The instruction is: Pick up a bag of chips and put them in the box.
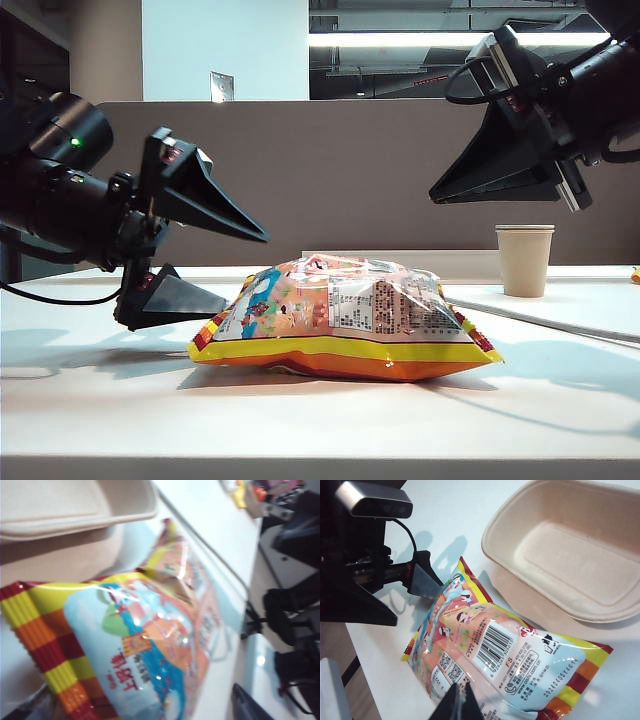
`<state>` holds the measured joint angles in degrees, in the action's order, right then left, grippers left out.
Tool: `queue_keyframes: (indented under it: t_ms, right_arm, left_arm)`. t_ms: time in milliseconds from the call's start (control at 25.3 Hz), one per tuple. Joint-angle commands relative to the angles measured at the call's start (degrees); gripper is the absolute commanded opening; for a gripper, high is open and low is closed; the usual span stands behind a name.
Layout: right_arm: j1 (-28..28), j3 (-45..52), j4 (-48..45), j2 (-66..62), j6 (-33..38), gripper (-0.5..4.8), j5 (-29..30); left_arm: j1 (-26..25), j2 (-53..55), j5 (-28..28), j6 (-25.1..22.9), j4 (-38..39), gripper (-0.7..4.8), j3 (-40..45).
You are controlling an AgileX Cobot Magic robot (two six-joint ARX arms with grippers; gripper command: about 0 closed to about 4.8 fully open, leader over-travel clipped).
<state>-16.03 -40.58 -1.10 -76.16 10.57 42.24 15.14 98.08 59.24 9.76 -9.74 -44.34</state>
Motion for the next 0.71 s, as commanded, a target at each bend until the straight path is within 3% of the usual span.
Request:
queue_keyframes:
  t_ms: [40,632,711]
  right_arm:
    - [-0.11,-0.28,-0.92,0.13,-0.33,0.13,0.50]
    - [-0.13,-0.28,-0.85,0.13,-0.33,0.13,0.52]
    - [-0.13,-0.28,-0.85,0.13,-0.33,0.13,0.52]
  left_arm:
    - [0.90,0.48,-2.47,-0.83,-0.79,4.66,-0.37]
    - [1.05,5.20,-0.94,-0.11,-3.28,4.64,-0.66]
    - [1.05,5.20,-0.98,-0.11,-3.39,4.42,-0.66]
